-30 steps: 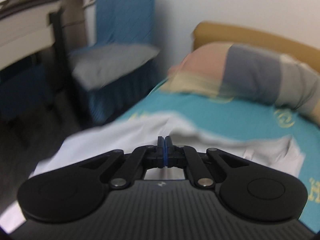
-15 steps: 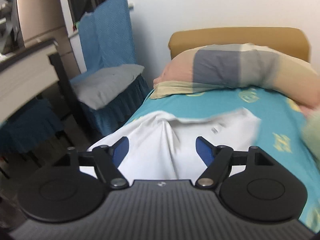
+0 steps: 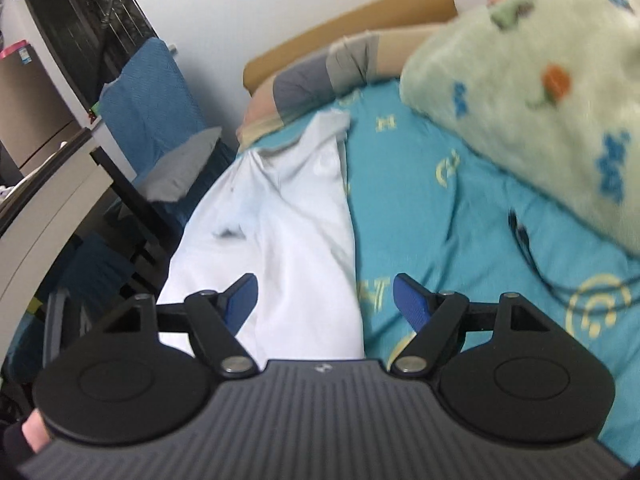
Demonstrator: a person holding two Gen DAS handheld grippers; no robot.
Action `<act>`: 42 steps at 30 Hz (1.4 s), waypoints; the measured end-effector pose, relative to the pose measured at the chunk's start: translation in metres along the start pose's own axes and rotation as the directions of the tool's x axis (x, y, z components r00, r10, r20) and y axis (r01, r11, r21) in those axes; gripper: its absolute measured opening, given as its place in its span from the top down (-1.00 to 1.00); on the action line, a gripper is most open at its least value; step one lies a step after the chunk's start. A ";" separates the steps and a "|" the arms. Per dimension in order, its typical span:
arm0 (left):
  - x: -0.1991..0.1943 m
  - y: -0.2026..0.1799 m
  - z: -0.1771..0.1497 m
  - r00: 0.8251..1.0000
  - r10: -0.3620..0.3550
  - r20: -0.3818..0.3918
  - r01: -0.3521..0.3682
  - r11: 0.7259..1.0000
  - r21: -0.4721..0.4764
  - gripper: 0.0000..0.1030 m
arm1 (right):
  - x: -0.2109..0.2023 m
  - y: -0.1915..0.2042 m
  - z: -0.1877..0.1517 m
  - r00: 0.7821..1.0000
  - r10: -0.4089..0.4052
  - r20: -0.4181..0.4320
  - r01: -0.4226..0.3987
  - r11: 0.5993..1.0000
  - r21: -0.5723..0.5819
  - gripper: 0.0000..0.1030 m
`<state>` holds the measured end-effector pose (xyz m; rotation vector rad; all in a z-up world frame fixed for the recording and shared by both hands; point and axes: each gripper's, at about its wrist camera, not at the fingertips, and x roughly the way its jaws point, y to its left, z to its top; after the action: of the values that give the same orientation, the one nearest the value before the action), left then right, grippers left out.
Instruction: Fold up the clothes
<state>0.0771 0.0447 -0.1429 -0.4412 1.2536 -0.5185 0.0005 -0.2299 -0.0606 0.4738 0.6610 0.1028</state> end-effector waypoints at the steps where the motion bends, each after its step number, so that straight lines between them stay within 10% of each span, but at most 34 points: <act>1: 0.002 -0.001 -0.002 1.000 -0.028 -0.013 0.028 1.000 -0.010 0.17 | 0.002 -0.001 -0.002 1.000 0.004 -0.008 -0.004 1.000 0.003 -0.49; 7: 0.014 -0.014 -0.013 1.000 0.004 0.007 -0.005 0.999 0.041 0.30 | 0.015 -0.007 -0.015 0.998 0.031 -0.055 -0.030 0.999 0.021 -0.48; 11: 0.007 -0.015 -0.013 0.999 0.044 0.015 -0.044 0.998 0.035 0.94 | 0.013 -0.009 -0.014 0.999 0.026 -0.043 -0.026 1.000 0.016 -0.48; 20: -0.026 -0.024 -0.025 0.969 0.236 0.076 -0.238 0.971 0.021 0.96 | 0.006 -0.013 -0.009 1.000 0.006 0.001 -0.006 1.000 -0.002 -0.48; 31: -0.018 -0.012 -0.058 0.990 0.108 -0.092 -0.114 0.991 -0.067 0.22 | 0.005 -0.021 -0.004 1.000 0.007 0.017 -0.008 0.999 0.037 -0.48; 34: -0.018 -0.016 -0.069 0.981 0.141 -0.137 -0.147 0.989 -0.035 0.39 | 0.007 -0.020 -0.004 1.000 0.013 0.012 -0.013 0.999 0.033 -0.48; 35: -0.017 -0.017 -0.072 0.975 0.160 -0.152 -0.165 0.986 -0.021 0.88 | 0.007 -0.019 -0.005 1.000 0.012 0.012 -0.012 1.000 0.026 -0.48; 36: -0.017 -0.018 -0.076 0.970 0.179 -0.167 -0.182 0.983 -0.007 0.94 | 0.008 -0.018 -0.005 1.000 0.011 0.012 -0.011 1.000 0.019 -0.48; 42: -0.028 -0.032 -0.086 0.955 0.279 -0.104 -0.268 0.958 0.103 0.86 | 0.011 -0.012 -0.006 1.000 0.004 0.012 -0.003 1.000 -0.024 -0.48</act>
<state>-0.0161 0.0328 -0.1252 -0.1590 1.3742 -0.3653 0.0051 -0.2356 -0.0761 0.4521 0.6461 0.1109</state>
